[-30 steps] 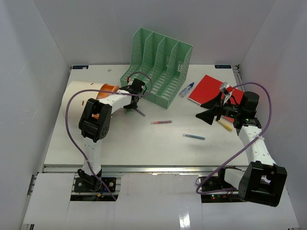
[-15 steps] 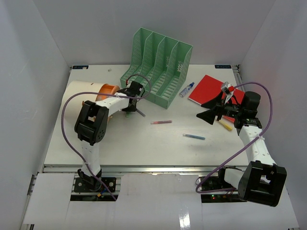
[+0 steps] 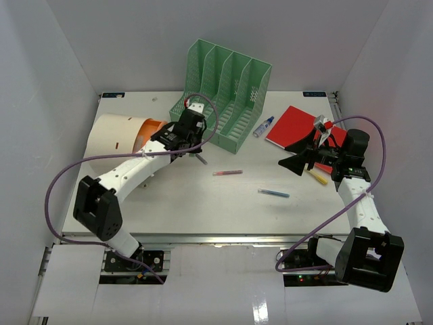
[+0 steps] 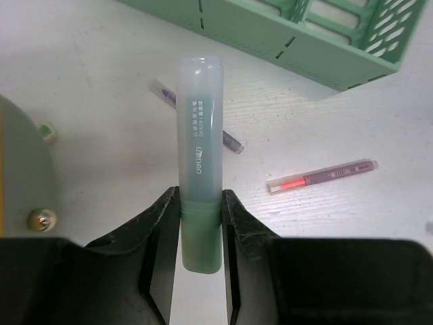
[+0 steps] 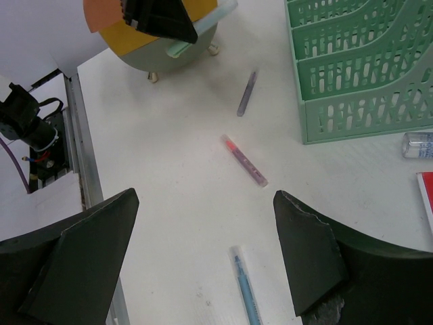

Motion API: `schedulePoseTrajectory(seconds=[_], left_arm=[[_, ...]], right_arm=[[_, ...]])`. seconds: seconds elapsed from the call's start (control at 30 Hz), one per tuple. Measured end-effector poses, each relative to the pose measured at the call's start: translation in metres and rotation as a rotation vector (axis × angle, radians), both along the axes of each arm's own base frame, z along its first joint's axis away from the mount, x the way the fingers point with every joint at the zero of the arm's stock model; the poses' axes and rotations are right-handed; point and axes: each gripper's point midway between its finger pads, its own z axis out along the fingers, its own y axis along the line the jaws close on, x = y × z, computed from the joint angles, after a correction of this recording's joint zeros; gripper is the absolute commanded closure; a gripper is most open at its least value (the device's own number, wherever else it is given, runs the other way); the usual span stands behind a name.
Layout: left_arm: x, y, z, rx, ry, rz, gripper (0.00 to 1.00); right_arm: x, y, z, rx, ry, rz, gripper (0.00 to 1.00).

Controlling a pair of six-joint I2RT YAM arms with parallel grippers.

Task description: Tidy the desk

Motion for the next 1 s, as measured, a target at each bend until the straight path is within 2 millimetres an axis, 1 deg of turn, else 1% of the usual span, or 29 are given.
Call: schedulePoseTrajectory(seconds=[0.07, 0.23, 0.33, 0.4, 0.47, 0.6, 0.67, 0.77, 0.83, 0.9, 0.97, 1.0], left_arm=[[-0.006, 0.007, 0.023, -0.007, -0.044, -0.001, 1.0], [-0.017, 0.033, 0.082, 0.009, -0.158, 0.02, 1.0], [-0.019, 0.053, 0.121, 0.033, -0.244, 0.057, 1.0], [-0.021, 0.069, 0.138, 0.056, -0.281, 0.085, 1.0], [-0.023, 0.087, 0.146, 0.086, -0.298, 0.121, 1.0], [-0.026, 0.118, 0.151, 0.161, -0.307, 0.179, 1.0], [-0.026, 0.13, 0.15, 0.201, -0.304, 0.202, 1.0], [-0.026, 0.143, 0.143, 0.254, -0.286, 0.225, 0.99], [-0.027, 0.149, 0.138, 0.282, -0.273, 0.236, 0.96], [-0.028, 0.151, 0.133, 0.3, -0.261, 0.24, 0.86], [-0.029, 0.154, 0.128, 0.316, -0.25, 0.246, 0.72], [-0.029, 0.154, 0.125, 0.322, -0.242, 0.248, 0.63]], right_arm=[[0.0, 0.0, 0.001, 0.002, -0.002, 0.003, 0.13], [-0.001, 0.0, 0.001, 0.007, 0.004, 0.007, 0.13], [-0.001, 0.0, 0.001, 0.008, 0.007, 0.006, 0.13], [-0.001, 0.0, 0.001, 0.008, 0.007, 0.006, 0.13], [-0.001, 0.0, 0.0, 0.008, 0.007, 0.006, 0.13], [-0.001, 0.0, 0.0, 0.008, 0.008, 0.005, 0.13], [0.0, 0.0, -0.001, 0.009, 0.012, 0.004, 0.13], [0.0, 0.0, -0.001, 0.009, 0.013, 0.003, 0.13], [0.0, 0.0, -0.001, 0.009, 0.013, 0.003, 0.13], [0.0, -0.001, -0.001, 0.009, 0.013, 0.002, 0.13], [0.0, -0.002, -0.001, 0.009, 0.013, -0.001, 0.13], [0.0, -0.002, -0.001, 0.009, 0.013, -0.002, 0.13]])
